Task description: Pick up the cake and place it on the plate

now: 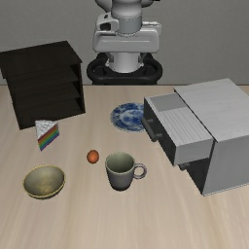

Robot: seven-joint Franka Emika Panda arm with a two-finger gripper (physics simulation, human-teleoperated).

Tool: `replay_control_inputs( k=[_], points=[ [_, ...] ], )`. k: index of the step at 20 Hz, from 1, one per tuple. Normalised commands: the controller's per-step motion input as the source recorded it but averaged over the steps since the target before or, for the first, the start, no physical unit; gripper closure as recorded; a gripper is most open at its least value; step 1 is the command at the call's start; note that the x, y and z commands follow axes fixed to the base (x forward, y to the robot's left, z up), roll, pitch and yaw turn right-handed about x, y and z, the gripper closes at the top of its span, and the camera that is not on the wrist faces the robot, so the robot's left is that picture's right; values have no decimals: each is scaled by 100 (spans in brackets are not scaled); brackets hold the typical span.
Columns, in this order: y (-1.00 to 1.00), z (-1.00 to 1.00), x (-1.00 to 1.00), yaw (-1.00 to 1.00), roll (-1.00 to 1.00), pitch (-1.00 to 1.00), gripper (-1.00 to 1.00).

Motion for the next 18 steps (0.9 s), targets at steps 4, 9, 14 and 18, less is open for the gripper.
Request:
replay_control_inputs(
  k=[4, 9, 14, 18],
  points=[
    [0, 0, 100, 0, 0, 0, -100],
    [0, 0, 100, 0, 0, 0, -100],
    [-60, 0, 40, 0, 0, 0, -100],
    [-100, 0, 0, 0, 0, 0, -100]
  ],
)
